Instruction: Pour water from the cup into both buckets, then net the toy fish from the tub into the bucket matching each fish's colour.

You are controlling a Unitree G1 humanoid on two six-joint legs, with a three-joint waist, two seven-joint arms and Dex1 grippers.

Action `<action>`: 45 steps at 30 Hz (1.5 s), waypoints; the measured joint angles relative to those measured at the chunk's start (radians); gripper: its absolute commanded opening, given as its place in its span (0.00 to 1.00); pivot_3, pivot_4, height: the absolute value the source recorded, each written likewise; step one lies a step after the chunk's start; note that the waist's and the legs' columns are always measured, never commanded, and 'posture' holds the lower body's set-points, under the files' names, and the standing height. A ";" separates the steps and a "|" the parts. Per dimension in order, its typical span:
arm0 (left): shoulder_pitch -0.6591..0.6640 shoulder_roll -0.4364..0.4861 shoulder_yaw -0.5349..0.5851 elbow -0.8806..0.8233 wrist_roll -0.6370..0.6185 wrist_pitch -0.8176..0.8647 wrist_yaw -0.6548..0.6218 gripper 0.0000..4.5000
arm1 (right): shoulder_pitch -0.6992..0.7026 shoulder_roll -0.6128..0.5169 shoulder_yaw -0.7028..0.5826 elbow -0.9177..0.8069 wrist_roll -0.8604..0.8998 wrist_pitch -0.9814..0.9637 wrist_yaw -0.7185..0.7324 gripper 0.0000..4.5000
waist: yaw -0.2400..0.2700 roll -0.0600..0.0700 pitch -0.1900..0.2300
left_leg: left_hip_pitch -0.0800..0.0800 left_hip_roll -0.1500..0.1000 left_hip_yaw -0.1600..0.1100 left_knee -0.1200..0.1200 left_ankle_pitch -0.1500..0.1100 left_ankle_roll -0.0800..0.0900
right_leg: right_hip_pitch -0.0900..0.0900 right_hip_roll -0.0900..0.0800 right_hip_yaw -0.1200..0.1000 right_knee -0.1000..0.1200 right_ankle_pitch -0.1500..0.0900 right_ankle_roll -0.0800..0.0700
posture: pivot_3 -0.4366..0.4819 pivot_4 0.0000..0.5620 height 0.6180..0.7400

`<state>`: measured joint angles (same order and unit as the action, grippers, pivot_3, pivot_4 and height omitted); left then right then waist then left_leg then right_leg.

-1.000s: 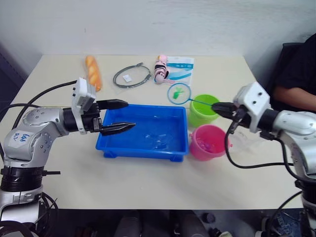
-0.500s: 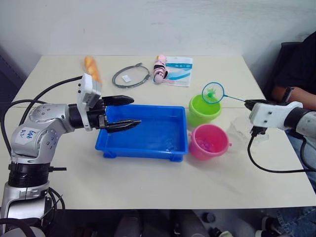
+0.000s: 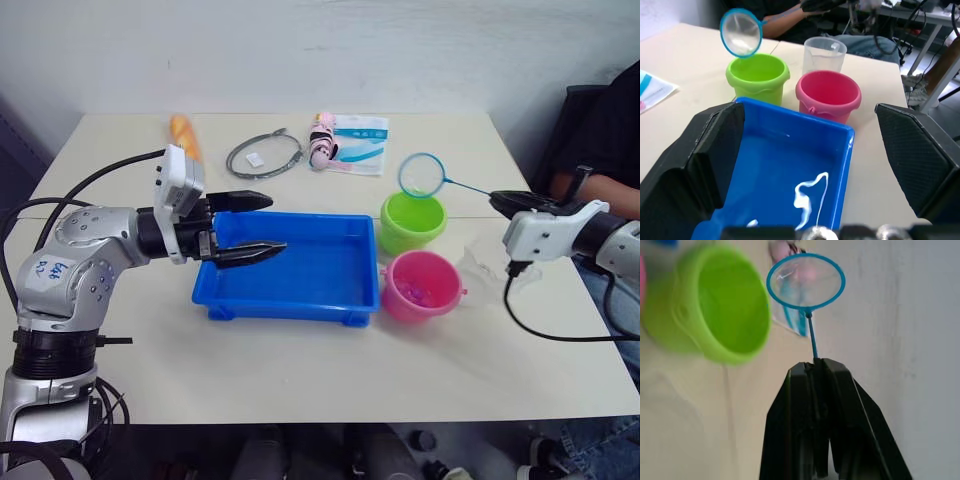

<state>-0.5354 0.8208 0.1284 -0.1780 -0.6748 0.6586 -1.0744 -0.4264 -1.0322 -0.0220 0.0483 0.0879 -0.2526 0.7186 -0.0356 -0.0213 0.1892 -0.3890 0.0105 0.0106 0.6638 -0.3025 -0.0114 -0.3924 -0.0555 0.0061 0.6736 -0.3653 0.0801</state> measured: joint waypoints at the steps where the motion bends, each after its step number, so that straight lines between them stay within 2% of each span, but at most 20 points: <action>1: 0.022 0.017 0.008 -0.009 -0.011 0.013 -0.016 1.00 | 0.004 0.008 -0.009 -0.043 0.082 0.076 0.032 0.00 | 0.001 0.000 0.000 | 0.000 0.000 0.000 0.000 0.000 0.000 | 0.000 0.000 0.000 0.000 0.000 0.000 | 0.48 0.27 1.00; 4: 0.134 0.117 0.054 -0.067 -0.050 0.049 -0.092 1.00 | 0.017 0.013 -0.071 -0.242 0.436 0.400 0.141 0.00 | 0.005 0.000 0.000 | 0.000 0.001 -0.003 -0.001 0.000 0.000 | 0.001 -0.001 -0.002 -0.003 0.000 0.000 | 0.48 0.27 1.00; 6: 0.202 0.169 0.085 -0.095 -0.050 0.048 -0.124 1.00 | 0.047 0.007 -0.077 -0.372 0.595 0.530 0.202 0.00 | 0.008 0.000 0.000 | 0.001 0.000 -0.005 -0.001 -0.002 0.002 | 0.003 -0.002 -0.003 -0.008 0.000 -0.001 | 0.48 0.27 1.00; 8: 0.256 0.197 0.122 -0.113 -0.051 0.050 -0.142 1.00 | 0.084 0.008 -0.056 -0.467 0.661 0.603 0.245 0.00 | 0.011 0.000 0.000 | 0.001 0.000 -0.005 -0.001 -0.004 0.007 | 0.005 -0.003 -0.005 -0.010 0.000 -0.001 | 0.48 0.27 1.00; 11: 0.320 0.243 0.202 -0.149 -0.082 0.074 -0.163 1.00 | 0.115 0.023 0.029 -0.542 0.619 0.623 0.284 0.00 | 0.012 0.000 0.000 | 0.001 -0.002 -0.007 -0.001 -0.005 0.008 | 0.006 -0.005 -0.005 -0.013 0.000 0.000 | 0.48 0.27 1.00; 15: 0.414 0.287 0.294 -0.206 -0.104 0.091 -0.190 1.00 | 0.181 0.075 0.173 -0.554 0.468 0.557 0.340 0.00 | 0.010 0.000 0.000 | 0.001 -0.003 -0.007 -0.002 -0.005 0.008 | 0.006 -0.006 -0.005 -0.014 0.000 0.000 | 0.48 0.27 1.00; 18: 0.460 0.282 0.299 -0.215 -0.102 0.089 -0.177 1.00 | 0.199 0.137 0.302 -0.521 0.297 0.473 0.348 0.00 | 0.009 0.000 0.000 | 0.002 -0.003 -0.007 -0.002 -0.005 0.007 | 0.006 -0.005 -0.005 -0.013 0.000 0.000 | 0.48 0.27 1.00; 22: 0.466 0.271 0.282 -0.247 -0.088 0.061 -0.150 1.00 | 0.202 0.215 0.381 -0.409 0.111 0.373 0.305 0.00 | 0.008 0.000 0.000 | 0.002 -0.003 -0.006 -0.002 -0.005 0.007 | 0.005 -0.005 -0.005 -0.011 0.000 0.000 | 0.48 0.27 1.00; 23: 0.465 0.269 0.274 -0.247 -0.081 0.055 -0.145 1.00 | 0.209 0.220 0.402 -0.383 0.073 0.334 0.307 0.19 | 0.009 0.000 0.000 | 0.002 -0.003 -0.006 -0.002 -0.004 0.006 | 0.005 -0.005 -0.005 -0.012 0.000 0.000 | 0.48 0.27 1.00; 28: 0.423 0.259 0.239 -0.212 -0.073 0.051 -0.129 1.00 | 0.239 0.236 0.424 -0.330 -0.001 0.260 0.313 0.68 | 0.008 0.000 0.000 | 0.002 -0.004 -0.006 -0.001 -0.005 0.007 | 0.005 -0.005 -0.005 -0.010 0.000 0.000 | 0.48 0.27 1.00; 30: 0.397 0.259 0.230 -0.182 -0.072 0.050 -0.131 1.00 | 0.246 0.240 0.385 -0.374 0.019 0.267 0.308 0.91 | 0.007 0.000 0.000 | 0.002 -0.004 -0.006 -0.001 -0.005 0.007 | 0.005 -0.005 -0.004 -0.009 0.000 0.000 | 0.48 0.27 1.00; 31: 0.385 0.259 0.217 -0.165 -0.069 0.045 -0.135 1.00 | 0.258 0.226 0.340 -0.419 0.041 0.280 0.305 0.99 | 0.008 0.000 0.000 | 0.002 -0.004 -0.006 -0.001 -0.005 0.007 | 0.005 -0.005 -0.005 -0.010 0.000 0.000 | 0.48 0.27 1.00; 34: 0.371 0.251 0.198 -0.129 -0.063 0.036 -0.141 1.00 | 0.310 0.166 0.198 -0.499 0.093 0.321 0.293 0.99 | 0.010 0.000 0.000 | 0.002 -0.004 -0.006 -0.002 -0.005 0.007 | 0.005 -0.005 -0.005 -0.011 0.000 0.000 | 0.48 0.27 1.00; 38: 0.339 0.229 0.186 -0.074 -0.061 0.020 -0.137 1.00 | 0.418 0.099 -0.139 -0.559 0.264 0.492 0.278 0.99 | 0.017 0.000 0.000 | 0.002 -0.004 -0.007 -0.002 -0.005 0.007 | 0.008 -0.005 -0.006 -0.012 0.000 0.000 | 0.48 0.27 1.00; 42: 0.311 0.205 0.178 -0.032 -0.042 -0.004 -0.119 1.00 | 0.508 0.095 -0.426 -0.545 0.427 0.668 0.269 0.99 | 0.017 0.000 0.000 | 0.005 -0.003 -0.008 -0.002 -0.005 0.008 | 0.011 -0.005 -0.007 -0.014 0.000 0.000 | 0.48 0.27 1.00; 45: 0.293 0.186 0.166 0.008 -0.004 -0.052 -0.111 1.00 | 0.562 0.127 -0.574 -0.462 0.493 0.740 0.256 0.99 | 0.016 0.000 0.000 | 0.009 -0.004 -0.008 -0.004 -0.006 0.009 | 0.016 -0.005 -0.007 -0.015 0.000 0.000 | 0.48 0.27 1.00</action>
<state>-0.2425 1.0063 0.2948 -0.1700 -0.6786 0.6065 -1.1853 0.1358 -0.9048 -0.5962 -0.4137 0.5805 0.4873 0.9744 -0.0197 -0.0211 0.1893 -0.3797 0.0069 0.0030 0.6600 -0.3082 -0.0029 -0.3767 -0.0606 -0.0007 0.6584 -0.3653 0.0800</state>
